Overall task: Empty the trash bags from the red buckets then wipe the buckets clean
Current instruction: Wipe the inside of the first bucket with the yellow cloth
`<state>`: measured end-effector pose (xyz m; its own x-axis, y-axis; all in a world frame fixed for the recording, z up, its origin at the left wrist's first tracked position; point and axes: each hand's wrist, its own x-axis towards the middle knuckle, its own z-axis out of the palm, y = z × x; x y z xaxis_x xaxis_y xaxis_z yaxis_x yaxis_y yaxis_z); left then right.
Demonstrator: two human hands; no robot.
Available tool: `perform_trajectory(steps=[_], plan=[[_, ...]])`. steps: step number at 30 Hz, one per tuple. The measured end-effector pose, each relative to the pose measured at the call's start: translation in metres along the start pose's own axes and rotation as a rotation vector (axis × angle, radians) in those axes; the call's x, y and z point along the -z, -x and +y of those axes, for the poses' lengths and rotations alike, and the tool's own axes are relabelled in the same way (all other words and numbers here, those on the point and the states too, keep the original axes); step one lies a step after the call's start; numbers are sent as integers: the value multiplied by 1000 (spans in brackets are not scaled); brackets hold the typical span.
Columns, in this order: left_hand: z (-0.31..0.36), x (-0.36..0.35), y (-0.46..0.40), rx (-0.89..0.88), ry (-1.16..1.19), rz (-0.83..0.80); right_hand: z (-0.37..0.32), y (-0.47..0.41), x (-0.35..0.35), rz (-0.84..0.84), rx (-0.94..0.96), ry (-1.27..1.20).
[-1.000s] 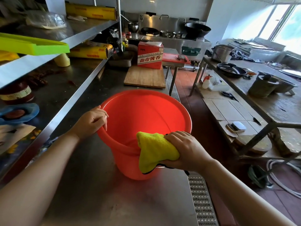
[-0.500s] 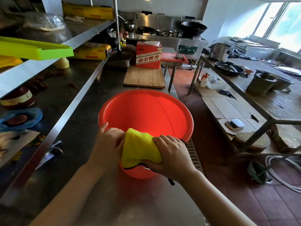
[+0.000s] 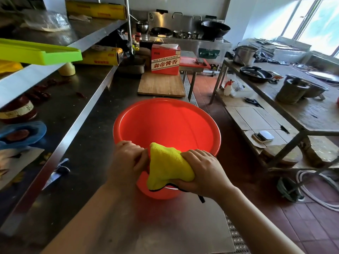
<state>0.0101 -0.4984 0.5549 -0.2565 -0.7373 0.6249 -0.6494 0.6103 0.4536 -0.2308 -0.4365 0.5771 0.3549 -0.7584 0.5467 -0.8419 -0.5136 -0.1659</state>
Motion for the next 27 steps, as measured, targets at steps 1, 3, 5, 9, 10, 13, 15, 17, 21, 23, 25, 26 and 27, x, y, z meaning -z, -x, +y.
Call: perform_trajectory(steps=[1,3,5,9,10,13,15,17,21,23,25,26,27], plan=[[-2,1,-1,-25,4,4,5,1,1,-5,9,-8],[-7,4,-4,-46,31,-3,13,2,5,-16,25,-23],[-13,7,-8,-29,62,-28,21,3,7,-21,49,-26],[-19,15,-19,31,111,-104,40,4,15,-70,75,-41],[-21,17,-22,52,134,-123,45,5,19,-89,77,-46],[-30,24,-32,116,193,-178,58,8,29,-134,100,-67],[-38,25,-38,124,250,-218,64,10,35,-137,124,-77],[-43,25,-42,114,282,-238,70,11,39,-130,144,-78],[-47,25,-44,110,258,-250,78,8,40,-132,166,-89],[-45,24,-42,103,228,-254,80,10,36,-125,172,-112],[-40,25,-40,122,187,-246,80,13,32,-114,177,-136],[-37,25,-39,139,164,-230,81,14,31,-108,181,-144],[-33,26,-37,160,139,-212,82,16,30,-102,184,-149]])
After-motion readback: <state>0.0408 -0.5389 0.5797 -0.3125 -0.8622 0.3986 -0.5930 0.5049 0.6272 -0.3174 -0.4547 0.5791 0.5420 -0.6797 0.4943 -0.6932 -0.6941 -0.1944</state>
